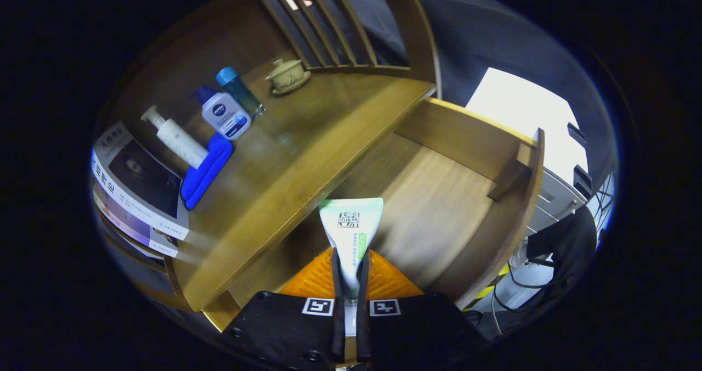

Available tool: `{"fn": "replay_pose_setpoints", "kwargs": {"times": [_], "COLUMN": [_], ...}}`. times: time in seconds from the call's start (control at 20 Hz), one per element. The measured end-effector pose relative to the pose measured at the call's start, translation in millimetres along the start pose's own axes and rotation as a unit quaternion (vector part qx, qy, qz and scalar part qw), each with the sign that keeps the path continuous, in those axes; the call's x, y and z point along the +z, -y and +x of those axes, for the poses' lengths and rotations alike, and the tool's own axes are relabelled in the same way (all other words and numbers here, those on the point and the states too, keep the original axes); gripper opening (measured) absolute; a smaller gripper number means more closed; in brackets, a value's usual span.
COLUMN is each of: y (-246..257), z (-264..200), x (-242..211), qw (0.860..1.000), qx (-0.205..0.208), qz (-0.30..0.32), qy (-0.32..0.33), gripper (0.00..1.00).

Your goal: Pull open the drawer, take out the items inside it, and place them on the countertop above the cabinet.

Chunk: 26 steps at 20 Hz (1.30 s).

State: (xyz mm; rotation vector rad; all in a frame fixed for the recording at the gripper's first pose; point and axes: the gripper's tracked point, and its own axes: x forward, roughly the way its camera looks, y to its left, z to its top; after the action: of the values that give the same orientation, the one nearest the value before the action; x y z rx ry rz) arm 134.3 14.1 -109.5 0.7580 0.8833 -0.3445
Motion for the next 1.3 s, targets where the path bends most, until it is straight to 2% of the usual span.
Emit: {"fn": "replay_pose_setpoints", "kwargs": {"times": [0.15,0.35,0.5,0.65,0.75,0.95,1.0,1.2,1.3], "y": [2,-1,-20,-55,-79,-125,-131,-149,-153], "z": [-11,-23,-28,-24,-17,0,4,18,24], "x": [4,26,45,60,67,63,65,79,80], "qw": [0.999,0.999,0.997,0.992,0.984,0.960,0.956,0.933,0.928], "qx": [0.008,0.015,0.030,0.054,0.066,0.112,0.118,0.125,0.130], "qz": [0.034,0.022,-0.020,-0.088,-0.140,-0.241,-0.257,-0.324,-0.338], "qy": [0.007,0.038,0.062,0.077,0.086,0.083,0.079,0.095,0.089], "gripper": [0.10,0.10,0.09,0.10,0.10,0.10,0.15,0.15,0.15]}}
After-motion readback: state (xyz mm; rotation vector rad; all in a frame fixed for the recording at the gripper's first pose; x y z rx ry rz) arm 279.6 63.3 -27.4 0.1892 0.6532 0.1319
